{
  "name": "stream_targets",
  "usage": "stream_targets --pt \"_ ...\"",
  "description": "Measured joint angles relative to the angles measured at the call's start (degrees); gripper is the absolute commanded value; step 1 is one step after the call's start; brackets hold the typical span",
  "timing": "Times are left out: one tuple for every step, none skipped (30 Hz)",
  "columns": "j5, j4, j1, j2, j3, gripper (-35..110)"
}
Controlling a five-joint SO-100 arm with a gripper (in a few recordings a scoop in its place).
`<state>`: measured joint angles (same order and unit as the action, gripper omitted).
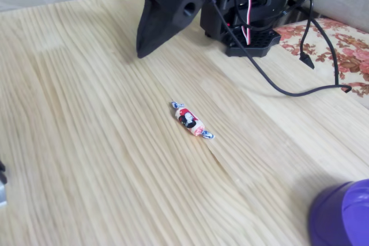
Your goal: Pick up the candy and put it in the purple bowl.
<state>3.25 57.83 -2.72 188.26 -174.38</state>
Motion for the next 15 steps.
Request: stream_targets --pt "0.4 0.0 0.0 0.0 0.0 -1" --pt "0.3 0.0 0.0 0.0 0.0 -1" --pt "0.3 0.0 0.0 0.0 0.0 -1" --pt "0.4 0.0 0.0 0.0 0.0 -1" --pt "0.4 0.0 0.0 0.0 0.0 -1" --pt "0.3 0.0 0.0 0.0 0.0 -1" --pt "0.1 0.0 0.0 0.0 0.0 -1" --pt "-0.1 0.0 0.0 0.0 0.0 -1" --pt "-0.1 0.0 0.2 0.0 0.0 -1" --pt "-0.1 0.0 0.4 0.0 0.0 -1" --pt "-0.1 0.0 0.5 0.0 0.0 -1" --pt "-0.1 0.0 0.7 0.0 0.0 -1" --pt "-0.2 0.0 0.7 0.0 0.0 -1" --pt "-0.1 0.0 0.7 0.0 0.0 -1" --pt "-0.1 0.0 0.7 0.0 0.0 -1"
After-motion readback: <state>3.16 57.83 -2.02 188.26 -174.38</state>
